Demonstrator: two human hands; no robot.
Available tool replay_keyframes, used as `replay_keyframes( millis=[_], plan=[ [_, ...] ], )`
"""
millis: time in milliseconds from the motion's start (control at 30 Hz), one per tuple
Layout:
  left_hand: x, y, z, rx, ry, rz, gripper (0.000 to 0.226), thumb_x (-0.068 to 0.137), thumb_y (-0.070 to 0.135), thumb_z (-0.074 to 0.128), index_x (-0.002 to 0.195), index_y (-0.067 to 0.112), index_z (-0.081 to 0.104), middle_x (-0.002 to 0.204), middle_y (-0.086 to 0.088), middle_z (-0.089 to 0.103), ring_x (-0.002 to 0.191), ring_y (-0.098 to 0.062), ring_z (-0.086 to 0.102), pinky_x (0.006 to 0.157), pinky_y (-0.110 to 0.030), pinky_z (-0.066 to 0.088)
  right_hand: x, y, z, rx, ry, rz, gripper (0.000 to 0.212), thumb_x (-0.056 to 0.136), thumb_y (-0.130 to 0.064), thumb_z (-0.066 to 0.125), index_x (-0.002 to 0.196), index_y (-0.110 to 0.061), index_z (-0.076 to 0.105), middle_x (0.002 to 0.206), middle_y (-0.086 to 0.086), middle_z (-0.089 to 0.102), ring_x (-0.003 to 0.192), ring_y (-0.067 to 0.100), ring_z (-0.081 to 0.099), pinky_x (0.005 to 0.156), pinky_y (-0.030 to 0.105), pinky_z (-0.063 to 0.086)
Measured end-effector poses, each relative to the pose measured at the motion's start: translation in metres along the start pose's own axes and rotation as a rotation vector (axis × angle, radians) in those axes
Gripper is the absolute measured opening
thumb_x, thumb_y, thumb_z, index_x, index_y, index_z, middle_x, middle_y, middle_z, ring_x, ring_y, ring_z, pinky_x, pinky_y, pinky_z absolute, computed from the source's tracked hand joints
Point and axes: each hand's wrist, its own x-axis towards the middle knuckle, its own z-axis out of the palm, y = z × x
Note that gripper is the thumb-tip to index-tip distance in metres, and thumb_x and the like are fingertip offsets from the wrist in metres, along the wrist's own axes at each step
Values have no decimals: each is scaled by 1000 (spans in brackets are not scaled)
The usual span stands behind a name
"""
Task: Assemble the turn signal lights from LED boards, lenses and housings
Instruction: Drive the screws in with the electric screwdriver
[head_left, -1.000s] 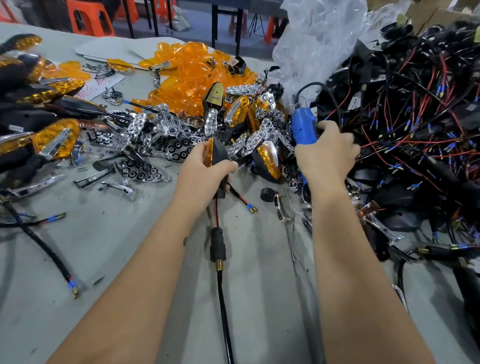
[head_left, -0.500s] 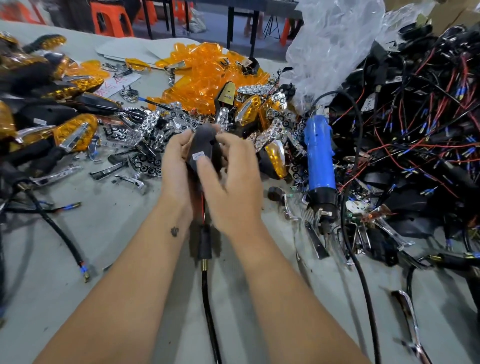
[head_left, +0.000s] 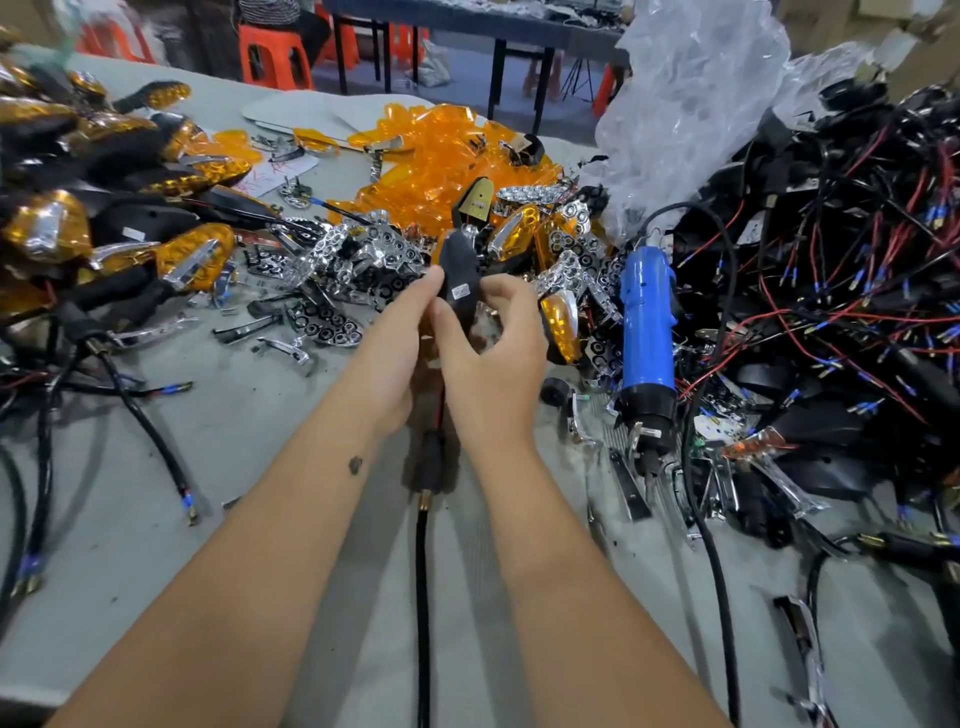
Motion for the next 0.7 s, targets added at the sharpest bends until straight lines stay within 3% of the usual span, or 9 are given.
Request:
replay_keyframes(
  millis=[67,133,200,300,367,533,600,633,700],
  plan=[
    [-8,1,0,-77,-33,-61,46,99,49,44,114,14,71,94,-4,69,82,-17,67,66,-28,54,-1,-1,1,-7,13,7,27,83,-38,71,103,-32,53,105,-11,58,107,14,54,91,34,46],
    [-17,3,0,-79,-50,-95,49,100,46,40,122,12,67,96,-5,66,82,-19,64,63,-28,51,-4,-3,3,25,-10,13,26,84,-40,65,105,-32,53,108,-11,58,107,7,55,90,28,45],
    [-24,12,-4,-29,-39,-110,43,101,41,39,117,11,65,91,-6,61,64,-15,58,50,-21,46,-7,-3,5,89,-70,0,25,88,-38,58,110,-29,54,112,-5,59,102,3,58,87,24,48],
    [-29,39,-23,24,-28,-112,31,103,39,42,110,12,57,76,-1,50,42,-4,31,33,-12,21,-11,-1,9,24,-169,-76,33,91,-36,52,122,-23,53,113,-12,56,107,5,53,92,22,43],
    [-31,63,-44,213,-7,-129,30,102,39,47,104,10,56,72,0,56,41,-3,28,33,-11,17,-16,0,12,-106,-255,-162,37,92,-36,52,126,-21,52,109,-21,50,108,5,46,90,18,35],
    [-29,123,-87,795,79,-158,16,101,27,49,96,12,53,66,0,63,39,-5,31,32,-13,21,-28,-6,22,-265,-553,-289,36,91,-30,54,123,-13,59,119,-3,56,114,12,46,96,27,37],
    [-22,142,-102,1140,221,-54,23,98,31,56,89,10,54,66,-2,58,43,-9,41,37,-18,32,-27,-5,23,-263,-606,-266,26,94,-24,59,118,-14,62,118,-2,57,111,10,47,98,30,38],
    [-17,148,-111,1298,311,23,25,96,34,59,93,9,57,75,-5,61,54,-13,52,47,-22,42,-26,-3,22,-256,-600,-239,22,95,-21,61,116,-16,63,116,-4,58,109,9,47,98,31,39],
    [-5,151,-129,1527,518,157,40,96,33,59,127,10,54,116,-13,63,99,-28,62,81,-37,49,-25,-1,21,-256,-571,-197,20,94,-19,63,114,-18,64,111,-8,59,104,6,47,95,31,42]
  ],
)
